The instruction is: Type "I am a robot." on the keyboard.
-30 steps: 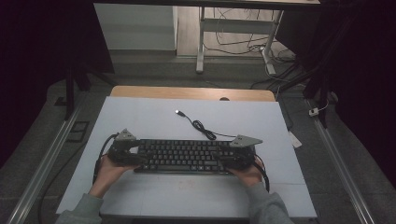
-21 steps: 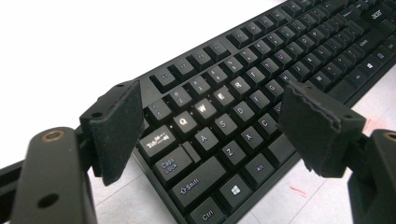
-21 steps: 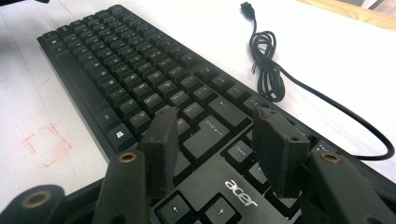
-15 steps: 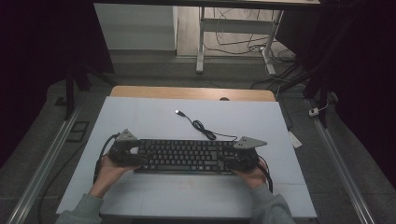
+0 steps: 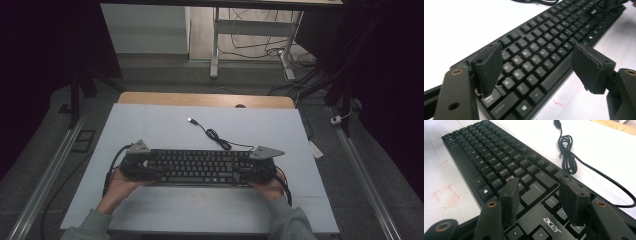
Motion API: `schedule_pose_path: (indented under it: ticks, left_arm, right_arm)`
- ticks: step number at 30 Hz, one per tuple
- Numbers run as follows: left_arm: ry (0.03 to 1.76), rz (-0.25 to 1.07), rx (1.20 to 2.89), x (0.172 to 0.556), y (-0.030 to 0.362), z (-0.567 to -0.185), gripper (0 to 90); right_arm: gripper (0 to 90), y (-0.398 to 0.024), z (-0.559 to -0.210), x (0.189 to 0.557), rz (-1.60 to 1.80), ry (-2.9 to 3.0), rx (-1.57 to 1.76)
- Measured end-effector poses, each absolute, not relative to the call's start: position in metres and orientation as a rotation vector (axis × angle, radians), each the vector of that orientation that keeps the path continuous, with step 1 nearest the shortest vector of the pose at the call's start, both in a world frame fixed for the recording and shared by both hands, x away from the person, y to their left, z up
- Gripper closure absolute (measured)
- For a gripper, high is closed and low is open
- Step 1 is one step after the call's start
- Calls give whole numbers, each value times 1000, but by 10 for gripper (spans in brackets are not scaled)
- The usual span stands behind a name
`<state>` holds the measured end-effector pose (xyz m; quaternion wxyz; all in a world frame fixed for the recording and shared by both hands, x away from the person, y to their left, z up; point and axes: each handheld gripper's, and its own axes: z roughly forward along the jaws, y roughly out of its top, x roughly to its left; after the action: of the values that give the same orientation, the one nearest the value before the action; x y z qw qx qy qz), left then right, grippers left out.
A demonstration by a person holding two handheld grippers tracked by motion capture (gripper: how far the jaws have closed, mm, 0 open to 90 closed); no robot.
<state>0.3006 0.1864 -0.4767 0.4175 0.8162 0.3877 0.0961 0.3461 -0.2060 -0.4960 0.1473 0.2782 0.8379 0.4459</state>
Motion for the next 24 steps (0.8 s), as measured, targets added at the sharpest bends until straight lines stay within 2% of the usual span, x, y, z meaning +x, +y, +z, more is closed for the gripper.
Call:
schedule_pose_path:
  ticks: [8, 14, 18, 24]
  left_arm:
    - [929, 212, 2067, 298, 178, -476, 296]
    - [892, 195, 2087, 295, 170, -477, 355]
    - [864, 196, 2089, 293, 164, -479, 445]
    - [820, 174, 2124, 292, 153, -486, 637]
  right_arm:
    - [506, -205, -496, 346, 1278, 2414, 798]
    - [505, -206, -496, 346, 1271, 2416, 802]
    - [503, -205, -497, 346, 1276, 2419, 801]
    - [501, -205, -498, 346, 1266, 2419, 806]
